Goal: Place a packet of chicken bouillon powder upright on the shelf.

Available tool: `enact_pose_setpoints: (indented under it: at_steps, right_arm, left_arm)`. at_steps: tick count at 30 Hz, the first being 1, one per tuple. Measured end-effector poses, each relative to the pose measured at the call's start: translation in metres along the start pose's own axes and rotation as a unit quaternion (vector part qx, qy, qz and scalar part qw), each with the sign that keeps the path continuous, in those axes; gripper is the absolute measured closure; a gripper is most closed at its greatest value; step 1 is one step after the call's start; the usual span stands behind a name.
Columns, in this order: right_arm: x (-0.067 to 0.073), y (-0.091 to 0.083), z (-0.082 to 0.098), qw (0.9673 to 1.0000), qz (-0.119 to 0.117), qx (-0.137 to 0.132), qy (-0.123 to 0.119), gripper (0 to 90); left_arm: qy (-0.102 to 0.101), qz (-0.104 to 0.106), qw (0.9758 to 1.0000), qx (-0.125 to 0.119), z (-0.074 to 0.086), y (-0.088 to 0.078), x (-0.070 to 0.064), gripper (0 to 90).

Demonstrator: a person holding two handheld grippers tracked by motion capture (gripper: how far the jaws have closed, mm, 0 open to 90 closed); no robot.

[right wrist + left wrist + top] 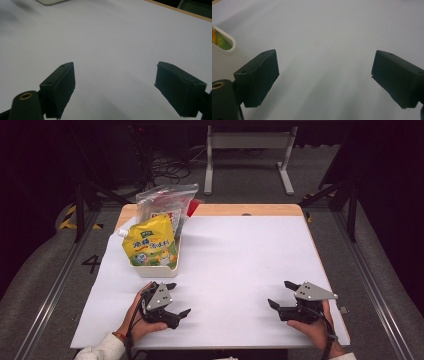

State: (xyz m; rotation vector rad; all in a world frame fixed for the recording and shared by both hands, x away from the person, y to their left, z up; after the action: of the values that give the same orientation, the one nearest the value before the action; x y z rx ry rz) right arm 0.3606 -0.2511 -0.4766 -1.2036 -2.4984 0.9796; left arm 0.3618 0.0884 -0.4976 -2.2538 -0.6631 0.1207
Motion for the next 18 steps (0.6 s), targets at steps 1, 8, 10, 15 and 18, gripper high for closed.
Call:
enact_pose_setpoints:
  at_steps: [1,8,10,15,18]
  right_arm:
    - [0.0008,0.001,0.0009,1.0,0.001,0.003,-0.002,15.5]
    - [0.0015,0.0014,0.0029,0.9999,0.008,0.006,-0.009,12.9]
    - [0.0016,0.0009,0.0029,1.0,0.007,0.005,-0.005,12.8]
    - [0.0028,0.0008,0.0024,0.9999,0.008,0.004,-0.01,12.7]
    - [0.0026,0.0024,0.0041,0.9999,0.008,0.009,-0.012,12.7]
  left_arm:
    - [0.001,0.0,1.0,0.0,-0.0002,0.0006,-0.0002,7.5]
    - [-0.003,0.004,0.9999,-0.012,-0.002,-0.0012,0.0008,7.1]
    - [-0.003,0.004,0.9999,-0.011,-0.0015,-0.0013,0.0015,6.9]
    - [-0.002,0.002,1.0,-0.006,-0.0007,0.0,0.0019,6.3]
    - [-0.001,-0.002,1.0,-0.004,-0.0011,0.0007,0.0035,6.2]
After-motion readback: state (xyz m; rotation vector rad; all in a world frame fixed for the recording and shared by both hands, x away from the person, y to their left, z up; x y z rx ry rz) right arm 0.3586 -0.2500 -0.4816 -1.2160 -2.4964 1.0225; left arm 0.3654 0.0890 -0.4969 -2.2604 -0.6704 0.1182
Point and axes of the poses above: each handheld gripper's, and its own axes: y roughly forward along the jaws, z roughly out of its underside, x roughly to its left, the point moved 8 cm from there along y, roughly forward along the jaws, and after that the axes turned 10 degrees about x, right-handed, at the moved point
